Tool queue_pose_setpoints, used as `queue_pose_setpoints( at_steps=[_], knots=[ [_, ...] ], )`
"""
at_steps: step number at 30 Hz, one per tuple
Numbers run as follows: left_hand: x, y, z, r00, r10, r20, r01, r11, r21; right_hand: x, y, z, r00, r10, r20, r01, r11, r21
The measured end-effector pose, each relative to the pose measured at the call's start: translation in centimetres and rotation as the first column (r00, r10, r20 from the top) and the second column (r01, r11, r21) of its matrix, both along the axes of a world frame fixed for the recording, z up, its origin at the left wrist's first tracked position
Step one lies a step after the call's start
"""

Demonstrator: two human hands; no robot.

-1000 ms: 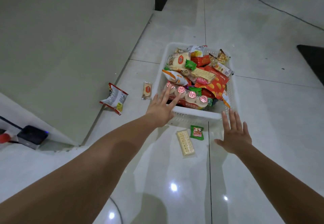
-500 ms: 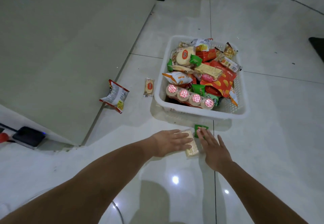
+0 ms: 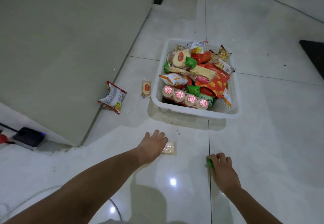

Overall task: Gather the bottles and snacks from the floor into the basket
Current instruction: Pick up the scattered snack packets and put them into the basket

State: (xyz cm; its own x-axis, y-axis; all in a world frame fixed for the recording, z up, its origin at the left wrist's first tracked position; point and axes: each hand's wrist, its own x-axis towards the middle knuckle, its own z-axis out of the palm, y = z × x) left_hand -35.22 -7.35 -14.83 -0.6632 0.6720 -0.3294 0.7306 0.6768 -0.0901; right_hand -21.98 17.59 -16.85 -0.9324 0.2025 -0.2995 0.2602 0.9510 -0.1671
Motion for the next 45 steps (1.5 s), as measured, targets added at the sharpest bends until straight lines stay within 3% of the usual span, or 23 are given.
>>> queue_pose_setpoints(
  at_steps=[4,8,10,16,20,25,28,33,41,45],
  knots=[
    [0.6,-1.9,1.8,0.998,-0.051,0.048,0.053,0.998,-0.036,2.3,0.2,0.7,0.993,-0.117,0.029,0.119,0.987,-0.105],
    [-1.6,-3.2,5.6,0.963,-0.201,-0.178,0.227,0.963,0.144,-0.1,1.3,5.4,0.949,-0.290,-0.127,0.254,0.937,-0.238],
    [-3.0,-2.6,8.6,0.947,-0.128,-0.293,0.204,0.948,0.245,-3.0,1.6,9.2,0.938,-0.265,-0.222,0.215,0.950,-0.227],
    [-8.2,4.4,19.7,0.919,0.232,-0.319,-0.066,0.887,0.457,-13.1,-0.1,21.4,0.842,-0.186,-0.507,0.061,0.966,-0.252],
    [-10.1,6.9,22.0,0.933,0.297,-0.203,-0.191,0.887,0.419,-15.9,-1.2,24.1,0.901,-0.176,-0.395,0.084,0.967,-0.239],
    [-7.8,1.6,16.7,0.936,0.324,-0.139,-0.300,0.939,0.166,-13.0,-0.1,19.9,0.993,-0.018,-0.119,0.019,1.000,0.005],
    [-7.5,-4.0,13.8,0.897,0.425,-0.121,-0.421,0.905,0.060,-12.8,1.1,17.8,0.996,-0.015,-0.093,0.020,0.998,0.053],
    [-8.8,-8.2,15.3,0.761,0.630,-0.158,-0.627,0.776,0.074,-14.6,0.2,18.4,0.997,-0.029,-0.076,0.034,0.997,0.063],
    [-14.2,-6.0,26.7,0.704,0.703,-0.107,-0.693,0.712,0.116,-22.2,-1.6,29.6,0.994,0.107,-0.032,-0.105,0.992,0.067],
    [-16.9,-6.5,28.7,0.689,0.717,-0.103,-0.703,0.696,0.145,-29.2,-3.6,33.5,0.982,0.186,-0.043,-0.181,0.979,0.099]
  ],
)
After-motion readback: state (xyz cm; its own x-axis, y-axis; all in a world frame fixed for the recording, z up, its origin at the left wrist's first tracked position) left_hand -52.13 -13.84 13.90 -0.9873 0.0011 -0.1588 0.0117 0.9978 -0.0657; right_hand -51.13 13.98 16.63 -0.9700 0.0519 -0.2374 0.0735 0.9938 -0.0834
